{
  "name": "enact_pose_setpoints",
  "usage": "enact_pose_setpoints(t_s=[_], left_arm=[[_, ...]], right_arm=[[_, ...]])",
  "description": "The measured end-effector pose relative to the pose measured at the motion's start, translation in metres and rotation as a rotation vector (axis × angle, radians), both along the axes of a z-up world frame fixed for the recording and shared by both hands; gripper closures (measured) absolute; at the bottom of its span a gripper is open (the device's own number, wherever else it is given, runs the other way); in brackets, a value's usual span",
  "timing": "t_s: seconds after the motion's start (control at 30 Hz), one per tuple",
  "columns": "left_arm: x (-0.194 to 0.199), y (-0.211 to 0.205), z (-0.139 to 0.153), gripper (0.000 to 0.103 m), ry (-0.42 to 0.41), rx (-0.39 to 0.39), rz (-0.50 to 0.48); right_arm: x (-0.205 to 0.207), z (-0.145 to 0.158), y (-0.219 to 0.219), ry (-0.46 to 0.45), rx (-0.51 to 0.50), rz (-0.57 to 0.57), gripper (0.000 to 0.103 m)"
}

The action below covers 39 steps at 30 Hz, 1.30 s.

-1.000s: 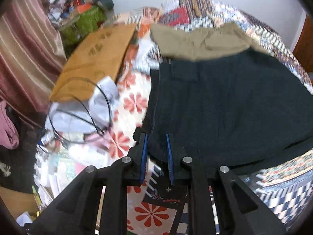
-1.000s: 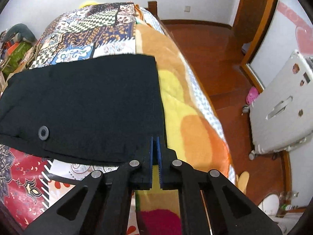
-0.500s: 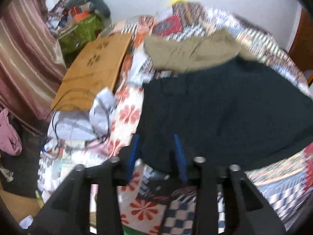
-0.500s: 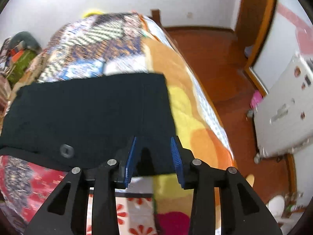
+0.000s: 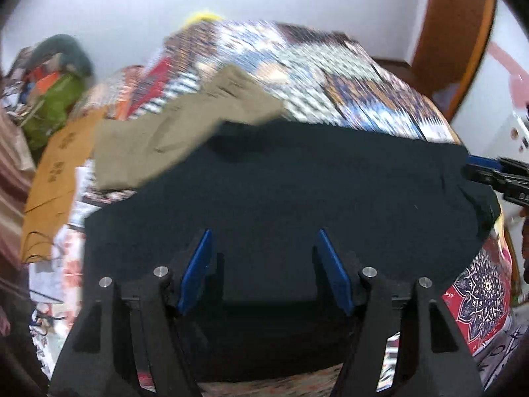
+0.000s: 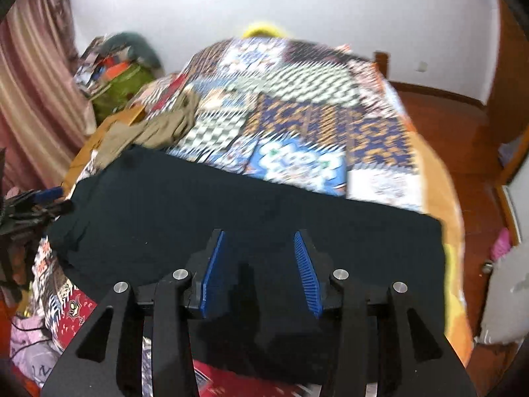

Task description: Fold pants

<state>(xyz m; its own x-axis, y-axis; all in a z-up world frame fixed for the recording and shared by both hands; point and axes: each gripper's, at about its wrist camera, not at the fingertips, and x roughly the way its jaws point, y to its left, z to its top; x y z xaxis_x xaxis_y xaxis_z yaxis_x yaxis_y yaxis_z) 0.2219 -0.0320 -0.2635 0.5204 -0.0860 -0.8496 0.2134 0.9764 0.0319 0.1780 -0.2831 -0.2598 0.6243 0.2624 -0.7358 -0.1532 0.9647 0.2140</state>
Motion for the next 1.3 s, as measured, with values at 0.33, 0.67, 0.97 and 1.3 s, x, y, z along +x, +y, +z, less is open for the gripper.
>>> enact_pose_setpoints(t_s=[0.33,0.67,0.97,1.3], left_arm=[[-0.037,-0.022,-0.017,0.037,0.017,-0.017,-0.005],[-0.045,-0.035,-0.007,0.038,-0.014,0.084,-0.056],[-0.022,-0.057,0.036,0.027,-0.115,0.058,-0.111],[0.009,-0.128,0.017,0.026,-0.04,0.043,-0.233]], right_arm=[[-0.029,-0.042,0.008,0.108,0.043,0.056,0.064],[-0.048,-0.034,-0.004,0.108,0.076,0.018,0.063],[-0.083,-0.025,-0.05,0.059,0.126,-0.175,0.053],[-0.124,-0.043,-0.103,0.102,0.262,-0.378,0.052]])
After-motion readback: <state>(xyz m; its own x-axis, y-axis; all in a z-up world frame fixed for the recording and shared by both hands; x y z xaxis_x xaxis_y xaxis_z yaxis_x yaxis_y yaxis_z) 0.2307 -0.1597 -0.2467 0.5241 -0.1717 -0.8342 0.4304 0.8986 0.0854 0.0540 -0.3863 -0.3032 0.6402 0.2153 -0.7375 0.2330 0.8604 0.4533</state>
